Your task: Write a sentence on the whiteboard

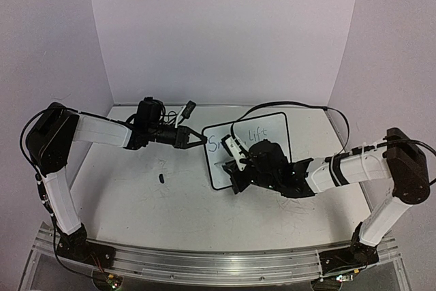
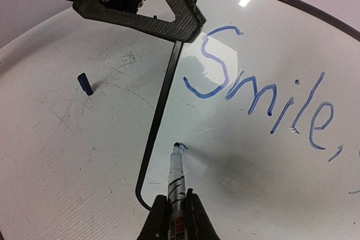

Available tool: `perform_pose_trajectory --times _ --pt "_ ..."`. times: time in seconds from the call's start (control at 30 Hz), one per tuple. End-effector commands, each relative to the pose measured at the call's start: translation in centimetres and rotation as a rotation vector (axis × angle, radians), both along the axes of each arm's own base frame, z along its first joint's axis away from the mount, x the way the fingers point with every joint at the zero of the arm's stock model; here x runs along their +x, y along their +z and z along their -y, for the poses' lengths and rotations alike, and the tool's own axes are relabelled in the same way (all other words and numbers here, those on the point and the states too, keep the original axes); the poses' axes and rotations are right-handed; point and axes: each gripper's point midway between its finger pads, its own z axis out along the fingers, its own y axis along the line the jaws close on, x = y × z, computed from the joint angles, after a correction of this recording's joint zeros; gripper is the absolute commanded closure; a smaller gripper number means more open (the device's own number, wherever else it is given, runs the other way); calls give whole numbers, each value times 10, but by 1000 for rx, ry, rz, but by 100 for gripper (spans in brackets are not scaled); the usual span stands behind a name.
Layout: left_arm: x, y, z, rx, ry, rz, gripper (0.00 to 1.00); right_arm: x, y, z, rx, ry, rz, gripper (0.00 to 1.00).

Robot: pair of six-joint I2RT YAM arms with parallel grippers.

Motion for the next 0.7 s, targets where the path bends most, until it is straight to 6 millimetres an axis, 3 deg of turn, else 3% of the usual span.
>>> perform_pose_trajectory --times 0.0,0.67 --pt "-4 29 0 -40 -23 47 100 -3 -4 -6 15 3 -20 100" --pt "-4 27 1 -38 -23 44 100 -9 -15 12 -28 -24 -38 100"
